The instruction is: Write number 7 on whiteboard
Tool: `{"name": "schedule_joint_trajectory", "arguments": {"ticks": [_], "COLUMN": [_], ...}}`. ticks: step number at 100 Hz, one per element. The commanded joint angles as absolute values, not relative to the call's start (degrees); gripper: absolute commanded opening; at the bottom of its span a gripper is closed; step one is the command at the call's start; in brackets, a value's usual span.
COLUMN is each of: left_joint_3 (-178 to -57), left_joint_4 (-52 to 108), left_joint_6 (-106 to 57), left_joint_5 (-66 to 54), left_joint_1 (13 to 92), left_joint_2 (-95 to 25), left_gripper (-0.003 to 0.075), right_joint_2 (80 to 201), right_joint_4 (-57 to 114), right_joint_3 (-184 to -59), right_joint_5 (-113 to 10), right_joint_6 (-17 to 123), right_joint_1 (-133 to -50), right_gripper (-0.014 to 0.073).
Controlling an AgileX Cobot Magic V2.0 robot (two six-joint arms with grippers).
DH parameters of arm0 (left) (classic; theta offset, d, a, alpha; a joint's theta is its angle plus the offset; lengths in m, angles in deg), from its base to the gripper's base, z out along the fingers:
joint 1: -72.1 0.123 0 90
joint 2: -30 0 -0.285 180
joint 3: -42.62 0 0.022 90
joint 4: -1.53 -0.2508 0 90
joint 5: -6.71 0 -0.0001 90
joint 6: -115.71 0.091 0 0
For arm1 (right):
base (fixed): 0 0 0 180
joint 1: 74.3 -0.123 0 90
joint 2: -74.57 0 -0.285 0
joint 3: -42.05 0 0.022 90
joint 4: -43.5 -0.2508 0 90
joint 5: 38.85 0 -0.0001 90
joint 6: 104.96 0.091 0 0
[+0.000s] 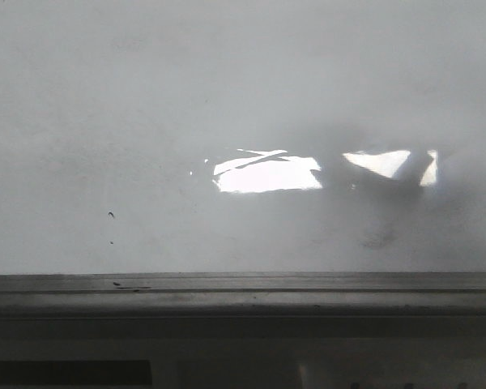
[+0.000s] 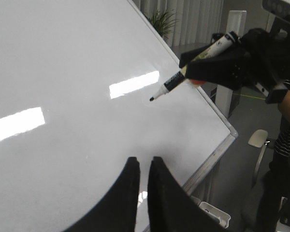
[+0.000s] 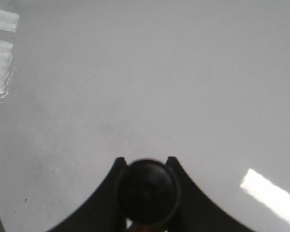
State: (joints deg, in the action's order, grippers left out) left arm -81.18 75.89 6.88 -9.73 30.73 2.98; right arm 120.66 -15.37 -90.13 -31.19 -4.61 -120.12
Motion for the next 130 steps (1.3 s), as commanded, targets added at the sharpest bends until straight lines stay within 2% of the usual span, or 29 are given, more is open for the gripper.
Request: {"name": "schedule_joint_trajectory", "arguments": {"ticks": [1,32,53,75,111,130], "left_joint_3": [-81.7,-81.6,-81.6,-81.6,-81.6,-81.6], "left_joint_4": [78.1,78.1,78.2,78.2,78.2,78.2], "left_joint_6": [6.2,6.2,6.2,6.2,6.2,6.2], "left_joint_5": [-7.8,-7.6,-7.6,-7.6,-7.7,-7.9], "left_joint_1": [30.7,30.7,30.7,30.7,30.7,30.7], "left_joint_2": [2.7,2.7,2.7,2.7,2.7,2.7], "left_gripper": [-0.002,-0.002,-0.002,-0.002,-0.002,-0.002], "right_joint_2": [122.0,129.3,132.0,133.7,140.4,143.2], "right_joint_4": [-12.3,-13.0,-13.0,-13.0,-11.1,-11.0], "right_joint_3": [-93.4,-96.7,-97.3,-97.3,-97.3,-97.3], "right_joint_5": [-27.3,-32.4,-21.4,-24.8,-11.8,-11.0], "right_joint_6": [-4.5,-4.5,-3.4,-2.3,-2.3,0.0], "right_joint_1": [-120.1,-120.1,-120.2,-123.0,-128.0,-128.0], "right_gripper": [-0.0042,-0.0044,-0.0044,-0.0044,-0.0044,-0.0046]}}
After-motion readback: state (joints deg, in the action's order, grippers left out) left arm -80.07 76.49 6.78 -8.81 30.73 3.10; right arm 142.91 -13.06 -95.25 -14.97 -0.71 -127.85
